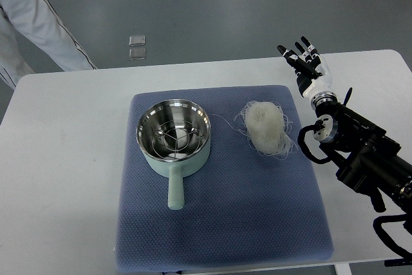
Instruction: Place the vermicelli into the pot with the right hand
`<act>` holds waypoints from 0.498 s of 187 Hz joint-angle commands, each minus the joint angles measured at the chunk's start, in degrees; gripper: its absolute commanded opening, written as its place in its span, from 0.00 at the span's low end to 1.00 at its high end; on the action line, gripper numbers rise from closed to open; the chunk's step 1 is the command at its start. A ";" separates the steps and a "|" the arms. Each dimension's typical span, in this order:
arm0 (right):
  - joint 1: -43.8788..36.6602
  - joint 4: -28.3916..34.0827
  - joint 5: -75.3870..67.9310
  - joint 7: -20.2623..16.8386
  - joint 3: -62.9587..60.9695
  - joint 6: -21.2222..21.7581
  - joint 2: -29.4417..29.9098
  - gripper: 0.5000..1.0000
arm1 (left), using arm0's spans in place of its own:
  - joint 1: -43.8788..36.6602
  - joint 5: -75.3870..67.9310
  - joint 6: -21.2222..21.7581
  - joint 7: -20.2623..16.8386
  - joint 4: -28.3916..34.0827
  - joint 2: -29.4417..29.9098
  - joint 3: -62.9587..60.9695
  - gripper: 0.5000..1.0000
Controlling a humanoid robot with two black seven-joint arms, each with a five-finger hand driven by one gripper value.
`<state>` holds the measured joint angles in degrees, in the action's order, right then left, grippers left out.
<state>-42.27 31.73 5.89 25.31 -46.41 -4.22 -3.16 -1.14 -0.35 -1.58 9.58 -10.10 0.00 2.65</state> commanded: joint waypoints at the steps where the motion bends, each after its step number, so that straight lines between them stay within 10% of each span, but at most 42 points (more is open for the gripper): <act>1: 0.00 0.00 0.00 0.00 0.00 0.00 0.00 0.86 | 0.00 0.00 0.00 0.00 -0.01 0.00 -0.01 1.00; 93: 0.08 0.00 0.00 0.00 0.00 0.00 0.00 0.86 | 0.09 0.00 0.44 -0.08 0.70 0.00 -0.19 1.00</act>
<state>-42.19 31.73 5.89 25.31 -46.37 -4.22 -3.16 -0.98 -0.40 -1.22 9.51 -9.49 0.00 2.47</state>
